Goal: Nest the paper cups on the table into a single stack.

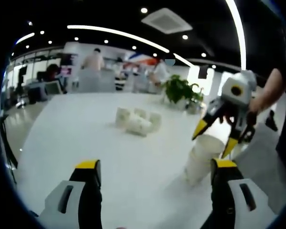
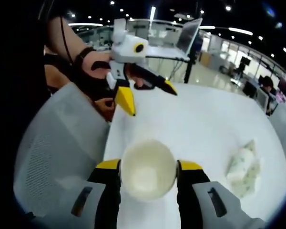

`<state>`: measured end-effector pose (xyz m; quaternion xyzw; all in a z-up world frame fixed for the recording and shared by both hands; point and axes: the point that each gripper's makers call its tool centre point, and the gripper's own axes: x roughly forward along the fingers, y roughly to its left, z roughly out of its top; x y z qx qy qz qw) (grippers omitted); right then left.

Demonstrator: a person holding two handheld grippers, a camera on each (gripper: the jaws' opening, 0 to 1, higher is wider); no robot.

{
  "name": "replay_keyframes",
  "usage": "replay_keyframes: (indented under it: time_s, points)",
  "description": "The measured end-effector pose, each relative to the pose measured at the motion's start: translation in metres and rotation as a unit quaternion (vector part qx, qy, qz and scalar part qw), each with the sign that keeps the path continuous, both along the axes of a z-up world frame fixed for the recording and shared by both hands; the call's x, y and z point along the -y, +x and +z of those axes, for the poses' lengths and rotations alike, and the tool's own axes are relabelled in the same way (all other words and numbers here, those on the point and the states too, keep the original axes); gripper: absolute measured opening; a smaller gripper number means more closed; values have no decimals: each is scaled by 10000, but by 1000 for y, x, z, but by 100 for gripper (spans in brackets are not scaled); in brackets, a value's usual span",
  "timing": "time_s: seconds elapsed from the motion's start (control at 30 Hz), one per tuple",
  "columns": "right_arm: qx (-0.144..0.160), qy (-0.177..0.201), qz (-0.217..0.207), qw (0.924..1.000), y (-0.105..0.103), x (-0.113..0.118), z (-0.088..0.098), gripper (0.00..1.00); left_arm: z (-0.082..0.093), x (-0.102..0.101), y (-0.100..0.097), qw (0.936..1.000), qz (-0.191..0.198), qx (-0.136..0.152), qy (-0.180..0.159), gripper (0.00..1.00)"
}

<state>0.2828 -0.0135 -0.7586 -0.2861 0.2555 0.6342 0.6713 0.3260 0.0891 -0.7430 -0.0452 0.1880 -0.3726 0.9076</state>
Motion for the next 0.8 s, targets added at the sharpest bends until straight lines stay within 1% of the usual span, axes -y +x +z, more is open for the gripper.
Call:
replay_keyframes:
  time_s: [0.43,0.53,0.6,0.73,0.8]
  points:
    - [-89,-69,-19,9999,1,1,-7,45,-1,-3,3,10000,33,-18,18,93]
    - [-126,-88,-51,9999,0,1,-9,47,-3,-3,2,10000,20,-45,37,93]
    - [-123,-174,-7,9998,-2,2,-12,48,-3,-4,3,10000,37,-33,23,93]
    - [-133,-196,49,9997,-6,1,-14,49,-3,-6,3,10000,75,-36,18,94]
    - [-129,-186,51,9997,-7,1,-14,51,-3,-6,2,10000,63,-34,26,93]
